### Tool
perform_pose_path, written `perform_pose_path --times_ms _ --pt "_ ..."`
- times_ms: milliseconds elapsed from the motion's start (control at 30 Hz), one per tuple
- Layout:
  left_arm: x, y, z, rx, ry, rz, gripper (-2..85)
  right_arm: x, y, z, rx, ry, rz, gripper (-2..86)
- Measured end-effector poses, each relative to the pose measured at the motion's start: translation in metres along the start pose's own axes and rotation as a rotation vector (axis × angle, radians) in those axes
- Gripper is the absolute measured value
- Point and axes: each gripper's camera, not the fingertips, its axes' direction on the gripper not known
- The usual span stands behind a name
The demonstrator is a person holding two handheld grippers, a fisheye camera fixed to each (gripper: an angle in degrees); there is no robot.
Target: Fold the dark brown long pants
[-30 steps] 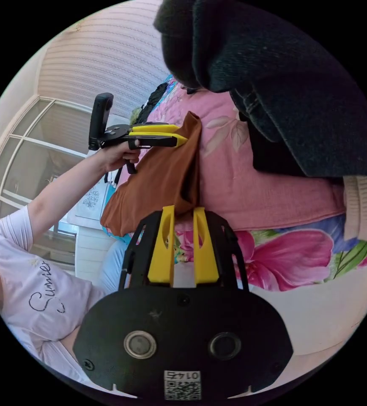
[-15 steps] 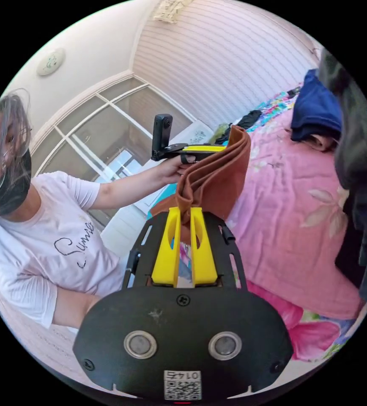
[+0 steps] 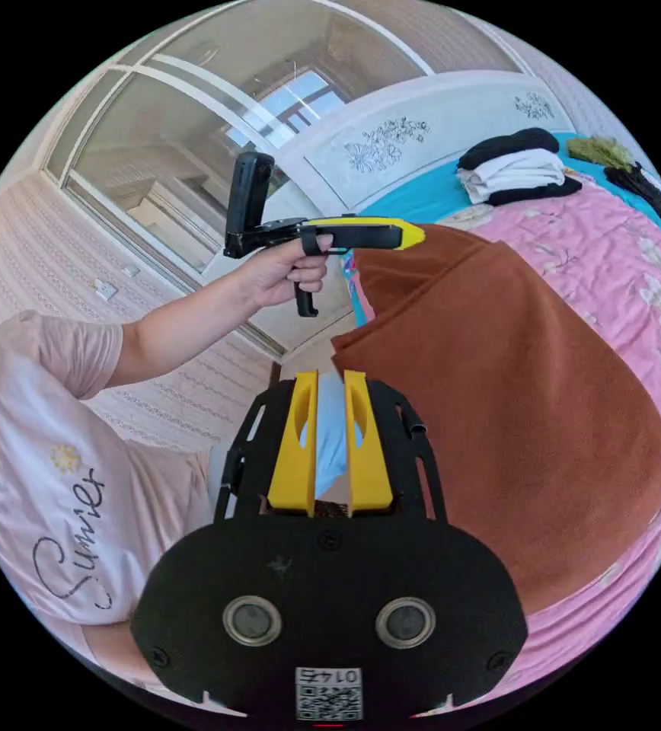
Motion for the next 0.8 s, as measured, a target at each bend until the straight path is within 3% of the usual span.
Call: perform_pose_path --times_ms 167,300,433,533,667,800 --pt "-0.035 0.077 -0.031 -0.065 0.035 -0.071 0.3 -0.001 -0.05 0.022 -0.055 0.005 0.052 6.4" --pt "-0.005 0.09 -0.033 -0.083 0.088 -0.027 5.8 -0.005 -0.124 0.018 -0.081 0.277 0.04 7.8" --pt "0.01 0.085 -0.025 -0.097 0.009 0.046 7.4 -0.012 -0.21 0.045 -0.196 0.542 -0.067 8.2" --pt "0.004 0.075 -0.018 -0.169 0.029 0.061 7.2 -0.008 -0.258 0.069 -0.254 0.634 -0.099 9.1" --pt "-0.012 0.071 -0.017 -0.244 0.01 0.049 5.8 0.005 -0.298 0.086 -0.323 0.567 -0.031 6.8" --pt "-0.03 0.076 -0.048 -0.151 0.093 0.025 2.5 -0.02 -0.333 0.069 -0.257 0.521 -0.055 1.2"
